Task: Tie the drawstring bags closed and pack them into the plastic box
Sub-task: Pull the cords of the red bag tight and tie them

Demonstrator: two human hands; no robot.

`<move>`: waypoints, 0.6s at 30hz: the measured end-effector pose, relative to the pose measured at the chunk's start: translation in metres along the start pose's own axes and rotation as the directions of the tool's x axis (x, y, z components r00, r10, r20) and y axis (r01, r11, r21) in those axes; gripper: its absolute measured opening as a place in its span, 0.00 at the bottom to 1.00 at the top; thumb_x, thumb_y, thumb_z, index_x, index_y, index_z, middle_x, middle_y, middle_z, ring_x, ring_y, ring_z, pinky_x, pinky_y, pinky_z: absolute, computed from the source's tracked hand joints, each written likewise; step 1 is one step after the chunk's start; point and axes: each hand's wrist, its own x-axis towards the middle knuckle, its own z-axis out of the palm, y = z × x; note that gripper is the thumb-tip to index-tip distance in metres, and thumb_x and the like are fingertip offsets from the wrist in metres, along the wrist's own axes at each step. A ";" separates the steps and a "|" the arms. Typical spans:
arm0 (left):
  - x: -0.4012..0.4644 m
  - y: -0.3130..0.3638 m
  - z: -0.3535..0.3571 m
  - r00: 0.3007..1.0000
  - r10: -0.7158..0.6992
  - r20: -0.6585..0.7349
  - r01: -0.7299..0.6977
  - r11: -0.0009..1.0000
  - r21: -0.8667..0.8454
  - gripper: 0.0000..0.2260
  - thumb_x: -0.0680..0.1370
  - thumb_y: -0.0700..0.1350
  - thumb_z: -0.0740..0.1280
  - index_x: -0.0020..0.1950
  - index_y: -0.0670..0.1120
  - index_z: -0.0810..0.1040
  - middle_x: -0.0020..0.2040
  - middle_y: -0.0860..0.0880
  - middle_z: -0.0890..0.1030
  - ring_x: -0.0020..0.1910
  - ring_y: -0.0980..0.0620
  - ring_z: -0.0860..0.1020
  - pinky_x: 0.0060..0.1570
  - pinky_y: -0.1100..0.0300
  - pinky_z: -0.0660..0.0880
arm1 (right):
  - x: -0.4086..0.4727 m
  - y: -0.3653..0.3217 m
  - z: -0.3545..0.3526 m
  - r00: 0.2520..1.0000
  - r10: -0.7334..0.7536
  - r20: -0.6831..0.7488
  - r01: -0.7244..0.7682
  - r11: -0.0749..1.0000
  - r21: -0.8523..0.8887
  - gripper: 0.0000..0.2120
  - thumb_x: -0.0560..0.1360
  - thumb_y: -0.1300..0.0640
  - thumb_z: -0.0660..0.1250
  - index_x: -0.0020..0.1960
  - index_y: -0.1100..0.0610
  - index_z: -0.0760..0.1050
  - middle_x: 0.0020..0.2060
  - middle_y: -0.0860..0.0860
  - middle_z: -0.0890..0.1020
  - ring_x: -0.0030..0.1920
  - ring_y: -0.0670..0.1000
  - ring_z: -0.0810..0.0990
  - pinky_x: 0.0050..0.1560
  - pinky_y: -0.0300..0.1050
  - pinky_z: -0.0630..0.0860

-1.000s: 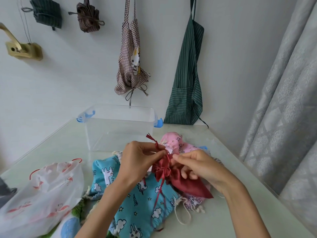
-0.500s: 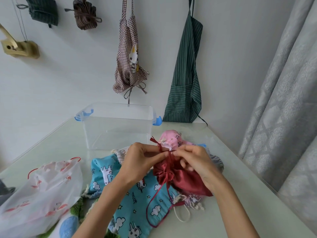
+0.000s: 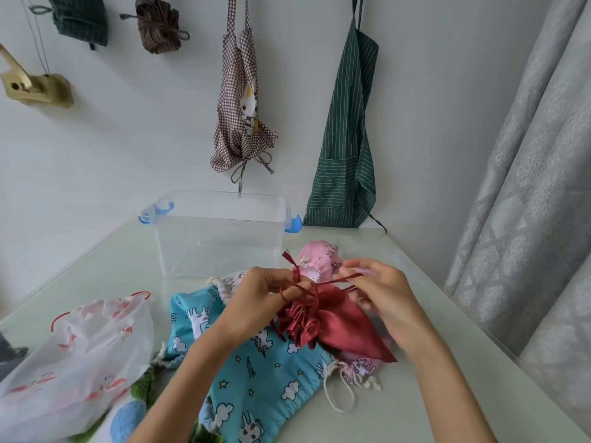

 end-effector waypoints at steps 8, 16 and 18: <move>0.000 -0.002 -0.011 0.997 -0.011 -0.070 0.010 1.000 -0.021 0.08 0.72 0.48 0.70 0.46 0.47 0.85 0.42 0.49 0.86 0.42 0.52 0.84 0.41 0.68 0.78 | -0.001 -0.013 -0.042 0.998 -0.067 0.008 0.061 0.835 -0.546 0.13 0.62 0.63 0.78 0.42 0.52 0.78 0.31 0.46 0.82 0.30 0.44 0.76 0.34 0.35 0.71; -0.001 -0.001 -0.005 0.999 -0.021 -0.029 0.022 0.999 0.031 0.12 0.73 0.48 0.69 0.49 0.41 0.85 0.42 0.45 0.86 0.41 0.51 0.84 0.41 0.63 0.78 | -0.011 -0.027 -0.017 0.929 -0.270 0.253 0.368 0.736 -0.568 0.17 0.70 0.58 0.72 0.55 0.44 0.77 0.50 0.43 0.79 0.32 0.37 0.74 0.41 0.32 0.70; -0.001 0.000 -0.003 0.999 -0.026 -0.021 0.026 0.999 0.027 0.12 0.72 0.48 0.69 0.49 0.42 0.85 0.41 0.46 0.86 0.41 0.50 0.84 0.42 0.60 0.79 | -0.013 -0.017 0.001 0.921 -0.238 0.309 0.386 0.665 -0.640 0.14 0.70 0.53 0.72 0.55 0.45 0.79 0.49 0.41 0.79 0.38 0.36 0.74 0.47 0.38 0.72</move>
